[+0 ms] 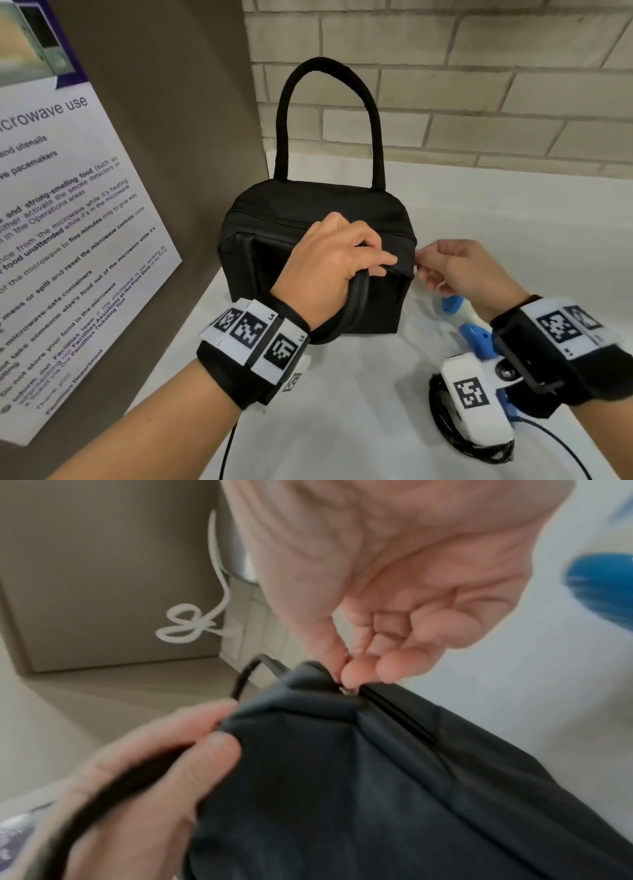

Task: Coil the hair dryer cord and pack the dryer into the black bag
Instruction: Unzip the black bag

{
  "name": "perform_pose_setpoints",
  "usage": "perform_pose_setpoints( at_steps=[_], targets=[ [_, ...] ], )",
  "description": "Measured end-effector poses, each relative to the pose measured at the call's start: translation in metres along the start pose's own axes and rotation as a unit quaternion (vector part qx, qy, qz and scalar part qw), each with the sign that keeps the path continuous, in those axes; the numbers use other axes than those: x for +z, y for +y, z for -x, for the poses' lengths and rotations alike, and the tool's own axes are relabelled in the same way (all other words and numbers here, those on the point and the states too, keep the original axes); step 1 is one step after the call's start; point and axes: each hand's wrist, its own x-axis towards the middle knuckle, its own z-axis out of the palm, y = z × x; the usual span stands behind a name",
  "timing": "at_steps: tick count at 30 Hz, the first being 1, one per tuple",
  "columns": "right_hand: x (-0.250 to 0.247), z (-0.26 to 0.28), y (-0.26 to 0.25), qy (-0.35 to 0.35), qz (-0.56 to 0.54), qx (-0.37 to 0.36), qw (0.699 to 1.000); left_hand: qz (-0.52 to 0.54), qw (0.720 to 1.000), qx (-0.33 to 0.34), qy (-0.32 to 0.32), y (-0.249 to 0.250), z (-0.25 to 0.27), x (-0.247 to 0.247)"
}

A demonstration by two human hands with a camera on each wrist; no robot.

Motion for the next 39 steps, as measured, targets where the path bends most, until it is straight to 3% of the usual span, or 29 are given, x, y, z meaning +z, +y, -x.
perform_pose_setpoints(
  at_steps=[5,9,12,15,19,23,25,29,35,39],
  targets=[
    [-0.018,0.004,-0.042,0.029,0.044,-0.089,0.995,0.01,1.0,0.01,-0.001,0.001,-0.004,0.004],
    [0.003,0.0,-0.067,0.041,0.142,-0.148,0.978,0.033,0.999,0.016,0.019,0.009,-0.014,0.012],
    [0.015,-0.006,-0.07,0.02,0.169,-0.144,0.975,0.037,0.999,0.017,0.01,0.005,-0.011,0.016],
    [0.011,-0.01,-0.066,-0.002,0.11,-0.108,0.988,0.032,0.999,0.015,-0.036,0.003,-0.01,0.01],
    [0.003,-0.015,-0.059,0.009,0.038,-0.081,0.996,0.1,0.986,-0.059,-0.121,0.009,-0.015,-0.025],
    [0.005,-0.02,-0.055,0.023,0.023,-0.079,0.996,0.147,0.974,-0.172,-0.001,0.008,-0.026,-0.046],
    [0.009,-0.019,-0.056,0.03,0.021,-0.094,0.995,0.089,0.973,-0.21,-0.025,0.009,-0.036,-0.039],
    [0.012,-0.015,-0.057,0.042,0.03,-0.132,0.99,0.01,0.969,-0.231,-0.087,0.01,-0.052,-0.02],
    [0.01,-0.011,-0.053,0.037,0.046,-0.175,0.983,0.007,0.965,-0.244,-0.097,0.012,-0.063,-0.017],
    [0.01,-0.005,-0.047,0.019,0.083,-0.209,0.974,0.046,0.96,-0.27,-0.058,0.011,-0.059,-0.017]
  ],
)
